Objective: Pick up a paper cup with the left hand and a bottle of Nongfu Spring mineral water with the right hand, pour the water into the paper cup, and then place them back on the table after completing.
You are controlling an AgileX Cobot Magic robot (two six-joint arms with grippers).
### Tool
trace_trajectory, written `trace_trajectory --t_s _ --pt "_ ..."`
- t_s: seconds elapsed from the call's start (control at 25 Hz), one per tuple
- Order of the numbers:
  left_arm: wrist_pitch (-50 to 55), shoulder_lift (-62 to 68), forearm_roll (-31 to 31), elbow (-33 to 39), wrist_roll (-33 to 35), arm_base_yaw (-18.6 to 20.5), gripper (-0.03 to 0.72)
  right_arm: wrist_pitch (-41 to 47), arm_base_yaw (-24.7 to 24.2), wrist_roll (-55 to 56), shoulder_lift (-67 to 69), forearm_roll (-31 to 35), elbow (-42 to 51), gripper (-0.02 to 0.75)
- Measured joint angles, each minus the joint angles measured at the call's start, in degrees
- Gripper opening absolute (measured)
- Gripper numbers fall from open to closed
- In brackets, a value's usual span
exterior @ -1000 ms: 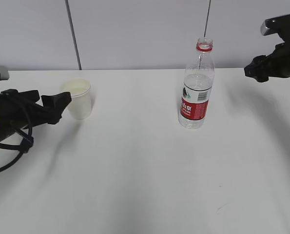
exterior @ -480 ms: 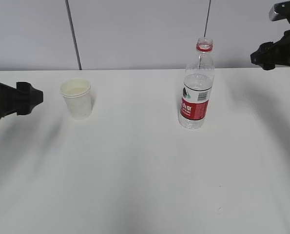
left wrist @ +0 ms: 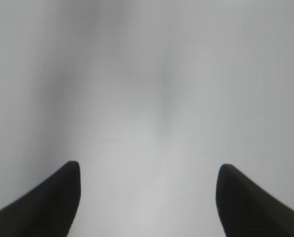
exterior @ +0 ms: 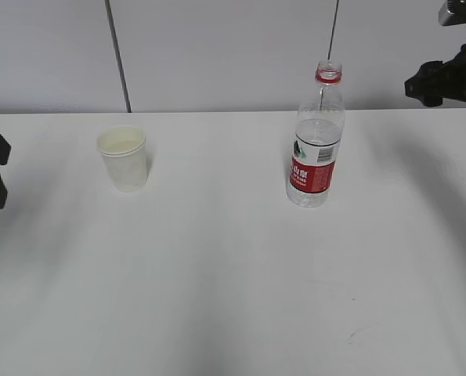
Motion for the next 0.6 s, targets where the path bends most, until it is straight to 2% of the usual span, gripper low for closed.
trace_trajectory --t_s 0.24,0.4,0.6 --pt "18.79 -0.04 -0.24 -7.00 1.57 0.00 0.483 0.00 0.00 0.96 0.00 0.00 0.00 0.501" --pt "20.38 -1.05 -0.90 -7.78 3.04 0.00 0.438 0.00 0.00 1.50 0.00 0.00 0.00 0.501" --pt "20.85 -4.95 -3.37 -7.83 5.52 0.00 0.426 0.00 0.00 1.78 0.00 0.00 0.00 0.501"
